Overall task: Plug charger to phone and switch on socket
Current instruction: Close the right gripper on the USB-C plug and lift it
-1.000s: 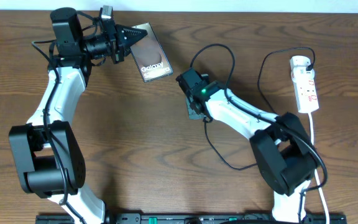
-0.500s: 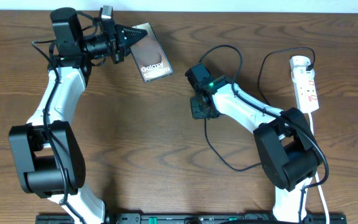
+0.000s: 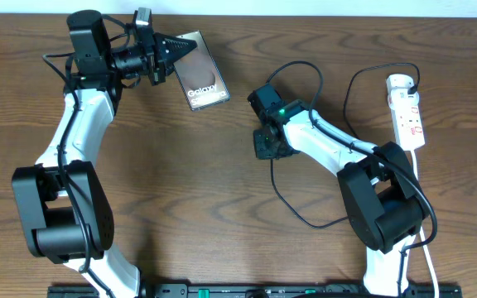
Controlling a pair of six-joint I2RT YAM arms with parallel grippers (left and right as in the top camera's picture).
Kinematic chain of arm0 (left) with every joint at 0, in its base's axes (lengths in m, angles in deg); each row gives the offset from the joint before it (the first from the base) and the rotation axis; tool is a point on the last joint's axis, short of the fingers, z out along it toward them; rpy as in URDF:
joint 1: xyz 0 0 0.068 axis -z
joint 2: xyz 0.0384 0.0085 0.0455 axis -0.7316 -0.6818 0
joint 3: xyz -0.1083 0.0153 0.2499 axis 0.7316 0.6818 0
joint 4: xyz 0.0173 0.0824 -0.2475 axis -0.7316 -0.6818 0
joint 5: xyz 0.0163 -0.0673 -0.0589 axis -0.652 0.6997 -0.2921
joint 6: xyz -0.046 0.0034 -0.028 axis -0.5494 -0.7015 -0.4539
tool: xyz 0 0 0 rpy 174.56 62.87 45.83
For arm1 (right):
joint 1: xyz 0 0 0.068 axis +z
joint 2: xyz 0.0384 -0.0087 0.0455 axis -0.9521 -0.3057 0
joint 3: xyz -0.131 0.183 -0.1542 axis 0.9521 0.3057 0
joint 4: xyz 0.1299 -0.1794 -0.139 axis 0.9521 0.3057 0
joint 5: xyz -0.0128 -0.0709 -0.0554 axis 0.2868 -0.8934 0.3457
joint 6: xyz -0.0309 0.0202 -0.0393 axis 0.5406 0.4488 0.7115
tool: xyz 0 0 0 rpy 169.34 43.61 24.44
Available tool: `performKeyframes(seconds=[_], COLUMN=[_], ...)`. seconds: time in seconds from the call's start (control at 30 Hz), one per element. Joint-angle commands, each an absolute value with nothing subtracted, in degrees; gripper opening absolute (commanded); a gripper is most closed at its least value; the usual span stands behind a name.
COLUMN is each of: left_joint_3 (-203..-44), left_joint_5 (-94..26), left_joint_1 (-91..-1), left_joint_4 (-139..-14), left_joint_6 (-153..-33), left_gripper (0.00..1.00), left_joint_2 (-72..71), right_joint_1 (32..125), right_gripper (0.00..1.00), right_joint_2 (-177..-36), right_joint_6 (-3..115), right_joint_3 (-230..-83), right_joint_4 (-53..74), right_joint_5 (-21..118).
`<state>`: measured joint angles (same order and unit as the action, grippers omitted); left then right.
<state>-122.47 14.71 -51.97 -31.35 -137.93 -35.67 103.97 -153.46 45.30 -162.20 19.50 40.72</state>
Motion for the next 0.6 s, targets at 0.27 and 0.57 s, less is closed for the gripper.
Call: performKeyframes(seconds=[0.27, 0.57], left_joint_3=[-123.39, -123.39], left_joint_5=[17.01, 17.05], left_joint_1=[-52.25, -52.25], left_joint_4=[-31.00, -31.00], left_joint_6=[-138.00, -137.95], left_gripper=[0.07, 0.07], left_joint_2=[-35.98, -35.98], right_joint_1=[98.16, 92.93], right_gripper=[0.01, 0.01], right_joint_2=[-149.85, -143.62], right_joint_6=[57.52, 80.23], right_joint_3=[-161.81, -161.81], right_joint_4=[13.92, 11.65], right_joint_5=[65.40, 100.78])
